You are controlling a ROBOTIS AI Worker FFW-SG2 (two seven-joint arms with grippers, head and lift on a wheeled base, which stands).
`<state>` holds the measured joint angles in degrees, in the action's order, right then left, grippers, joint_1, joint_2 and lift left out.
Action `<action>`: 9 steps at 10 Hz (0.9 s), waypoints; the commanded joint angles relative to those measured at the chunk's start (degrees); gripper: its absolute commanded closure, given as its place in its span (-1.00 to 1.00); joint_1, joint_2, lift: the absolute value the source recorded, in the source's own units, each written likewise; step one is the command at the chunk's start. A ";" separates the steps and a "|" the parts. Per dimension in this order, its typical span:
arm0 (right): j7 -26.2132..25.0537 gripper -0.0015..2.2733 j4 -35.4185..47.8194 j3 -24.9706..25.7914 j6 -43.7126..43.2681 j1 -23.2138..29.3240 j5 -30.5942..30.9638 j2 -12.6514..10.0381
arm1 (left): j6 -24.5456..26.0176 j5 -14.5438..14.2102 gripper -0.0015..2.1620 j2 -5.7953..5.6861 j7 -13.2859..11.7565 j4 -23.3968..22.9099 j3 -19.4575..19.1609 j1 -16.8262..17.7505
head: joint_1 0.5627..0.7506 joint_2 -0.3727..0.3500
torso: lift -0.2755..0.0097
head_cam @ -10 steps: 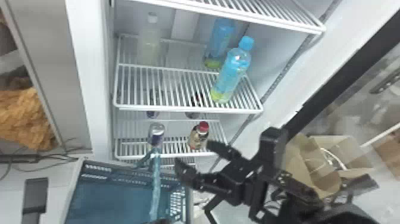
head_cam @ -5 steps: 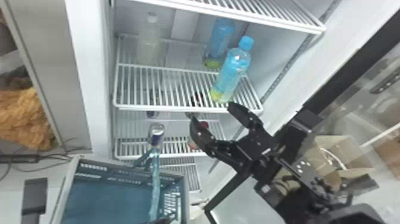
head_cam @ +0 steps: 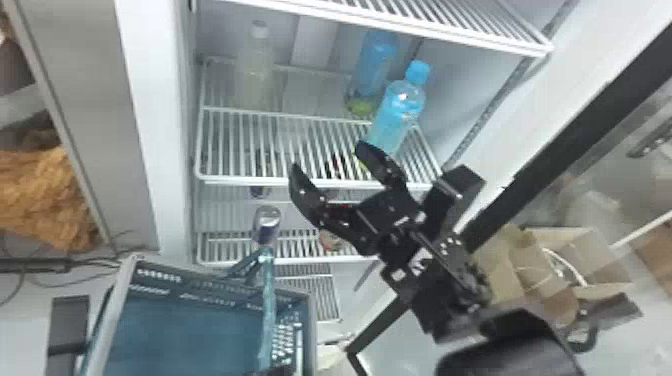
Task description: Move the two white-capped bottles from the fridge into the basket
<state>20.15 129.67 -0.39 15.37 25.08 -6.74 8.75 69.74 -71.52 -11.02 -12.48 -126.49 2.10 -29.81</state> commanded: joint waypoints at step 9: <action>-1.16 -0.99 -24.69 -6.81 -8.20 -22.98 0.34 1.10 | -0.14 -0.34 0.10 0.12 0.09 0.00 0.52 0.42 | 0.41 -0.64 | 0.93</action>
<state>18.96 106.24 -6.90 7.38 3.32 -6.56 9.84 69.63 -71.79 -10.96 -12.39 -126.49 2.70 -29.34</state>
